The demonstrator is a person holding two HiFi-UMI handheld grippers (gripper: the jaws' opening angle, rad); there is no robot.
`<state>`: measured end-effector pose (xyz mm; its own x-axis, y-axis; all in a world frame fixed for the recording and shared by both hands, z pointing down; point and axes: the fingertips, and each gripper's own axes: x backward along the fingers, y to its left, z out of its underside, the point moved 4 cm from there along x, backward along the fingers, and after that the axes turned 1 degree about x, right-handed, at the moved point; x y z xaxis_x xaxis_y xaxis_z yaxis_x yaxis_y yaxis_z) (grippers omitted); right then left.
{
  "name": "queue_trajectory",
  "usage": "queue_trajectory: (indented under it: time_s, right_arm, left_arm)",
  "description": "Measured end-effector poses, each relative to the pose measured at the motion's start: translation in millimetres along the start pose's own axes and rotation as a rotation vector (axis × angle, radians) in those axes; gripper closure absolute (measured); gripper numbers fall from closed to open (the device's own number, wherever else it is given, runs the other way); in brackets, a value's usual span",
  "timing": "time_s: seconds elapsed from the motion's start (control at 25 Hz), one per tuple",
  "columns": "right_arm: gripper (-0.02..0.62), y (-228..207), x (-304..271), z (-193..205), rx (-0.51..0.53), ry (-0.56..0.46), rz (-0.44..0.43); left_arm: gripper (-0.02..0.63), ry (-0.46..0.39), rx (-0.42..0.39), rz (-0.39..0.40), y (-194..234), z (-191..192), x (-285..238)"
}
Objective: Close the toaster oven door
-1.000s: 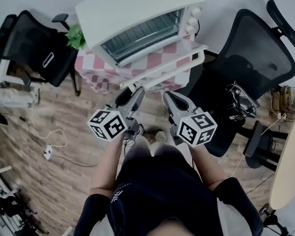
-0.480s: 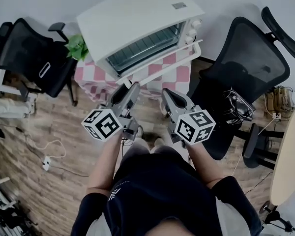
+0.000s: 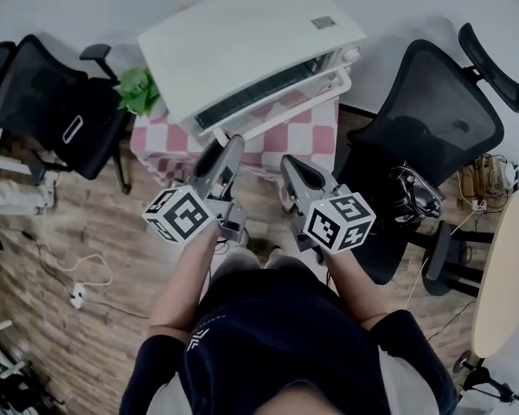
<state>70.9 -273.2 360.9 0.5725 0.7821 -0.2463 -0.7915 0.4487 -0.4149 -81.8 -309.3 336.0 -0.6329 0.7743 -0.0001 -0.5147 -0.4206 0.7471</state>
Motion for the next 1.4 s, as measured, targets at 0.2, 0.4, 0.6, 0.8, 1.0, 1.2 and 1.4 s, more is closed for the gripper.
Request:
queue_trajectory:
  time_s: [0.2, 0.4, 0.6, 0.8, 1.0, 1.2, 1.4]
  right_arm:
    - [0.594, 0, -4, -2, -0.002, -0.002, 0.015]
    - [0.592, -3, -3, -4, -0.014, -0.015, 0.036]
    - [0.592, -6, 2, -5, -0.023, -0.025, 0.052]
    - [0.592, -5, 9, -6, -0.017, -0.036, 0.056]
    - [0.594, -1, 15, -8, -0.006, -0.048, 0.053]
    - [0.594, 5, 21, -10, -0.003, -0.063, 0.045]
    - [0.594, 9, 28, -10, 0.009, -0.072, 0.055]
  left_arm:
    - [0.410, -0.038, 0.020, -0.006, 3, -12, -5]
    - [0.408, -0.059, -0.052, 0.011, 1, -20, -6]
    - [0.445, -0.051, -0.089, 0.005, 2, -19, -1]
    - [0.464, -0.059, -0.103, 0.017, -2, -19, 6]
    - [0.531, -0.060, -0.121, 0.015, -5, -19, 18]
    - [0.592, -0.058, -0.160, -0.020, -7, -19, 33]
    - [0.591, -0.051, -0.173, -0.037, -8, -14, 45]
